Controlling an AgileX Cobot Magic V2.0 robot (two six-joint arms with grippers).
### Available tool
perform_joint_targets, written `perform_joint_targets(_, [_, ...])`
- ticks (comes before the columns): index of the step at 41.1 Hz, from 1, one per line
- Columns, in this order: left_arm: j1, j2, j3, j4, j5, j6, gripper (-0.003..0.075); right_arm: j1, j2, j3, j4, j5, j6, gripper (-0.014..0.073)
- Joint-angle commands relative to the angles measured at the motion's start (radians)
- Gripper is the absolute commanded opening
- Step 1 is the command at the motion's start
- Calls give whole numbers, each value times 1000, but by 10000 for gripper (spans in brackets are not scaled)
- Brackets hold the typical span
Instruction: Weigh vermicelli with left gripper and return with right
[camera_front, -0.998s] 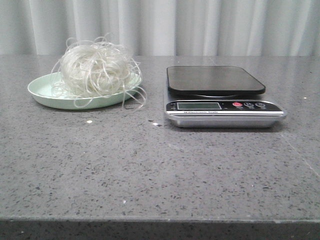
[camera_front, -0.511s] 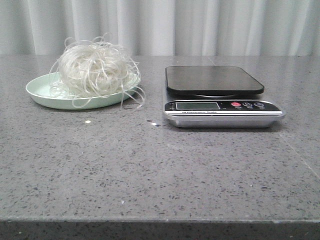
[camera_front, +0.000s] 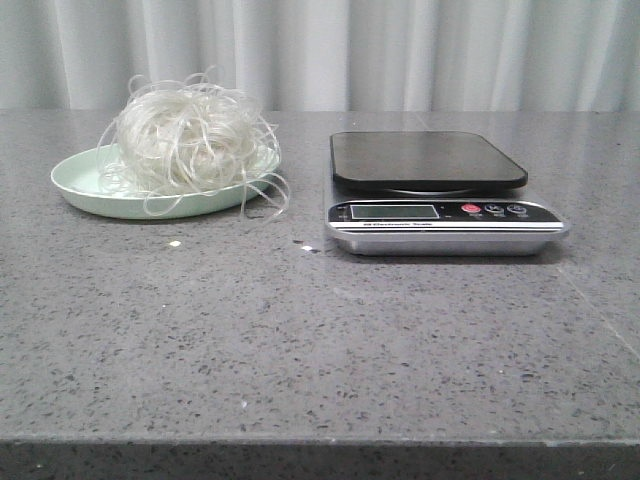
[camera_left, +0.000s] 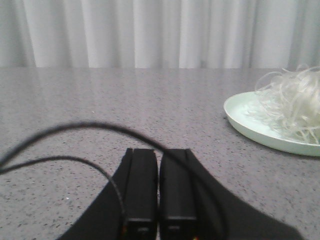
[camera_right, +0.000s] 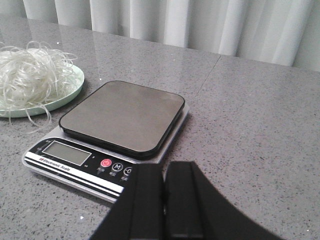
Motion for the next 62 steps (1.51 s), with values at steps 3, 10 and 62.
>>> perform_joint_targets(3, [-2, -18, 9, -13, -73, -11, 136, -6, 0, -28, -7, -84, -4, 151])
perform_joint_targets(10, [-26, -18, 9, -13, -68, -11, 136, -6, 0, -28, -7, -84, -4, 151])
perform_joint_targets(62, [-25, -18, 9, -13, -68, -11, 136, -6, 0, -27, -4, -79, -4, 151])
